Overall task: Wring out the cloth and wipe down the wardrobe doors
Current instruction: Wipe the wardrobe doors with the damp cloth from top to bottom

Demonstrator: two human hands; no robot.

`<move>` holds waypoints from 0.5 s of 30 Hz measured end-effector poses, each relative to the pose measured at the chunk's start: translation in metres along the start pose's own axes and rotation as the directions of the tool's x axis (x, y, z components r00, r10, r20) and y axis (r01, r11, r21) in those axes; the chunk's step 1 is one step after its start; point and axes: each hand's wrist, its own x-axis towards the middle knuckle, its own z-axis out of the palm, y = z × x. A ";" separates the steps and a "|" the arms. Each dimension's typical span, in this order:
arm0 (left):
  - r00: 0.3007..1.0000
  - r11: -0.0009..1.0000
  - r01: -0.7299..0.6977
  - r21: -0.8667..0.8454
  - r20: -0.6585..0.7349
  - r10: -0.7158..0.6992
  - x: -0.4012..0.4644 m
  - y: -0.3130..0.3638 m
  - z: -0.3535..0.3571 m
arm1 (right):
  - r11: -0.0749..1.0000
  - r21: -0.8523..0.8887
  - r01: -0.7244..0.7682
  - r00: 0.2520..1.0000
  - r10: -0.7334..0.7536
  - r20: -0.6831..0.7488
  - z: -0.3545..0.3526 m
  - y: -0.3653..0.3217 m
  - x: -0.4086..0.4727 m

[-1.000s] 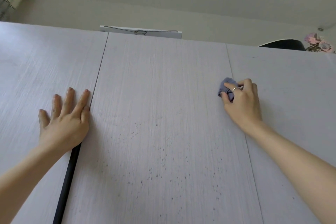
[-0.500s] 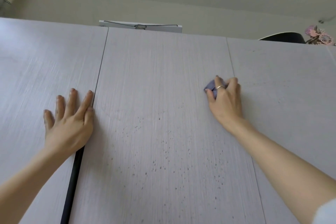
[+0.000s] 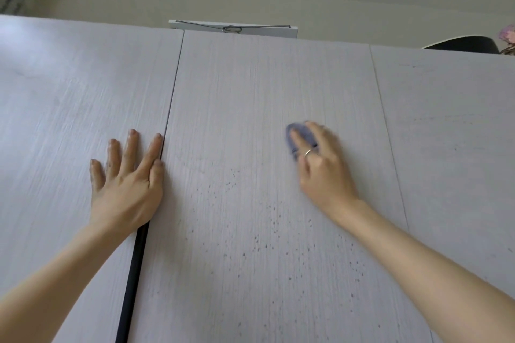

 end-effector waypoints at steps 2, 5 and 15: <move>1.000 1.000 -0.002 -0.004 0.004 0.002 0.000 0.001 0.000 | 0.949 0.165 0.270 0.957 -0.284 0.067 0.002 -0.032 -0.022; 1.000 1.000 -0.007 -0.010 0.014 0.007 -0.001 0.002 -0.002 | 0.786 0.256 0.562 0.773 -0.610 0.175 0.001 -0.042 -0.028; 0.997 0.998 -0.046 0.038 0.058 0.044 -0.013 -0.007 -0.002 | 0.951 0.204 0.231 0.964 -0.252 0.084 0.026 -0.077 0.000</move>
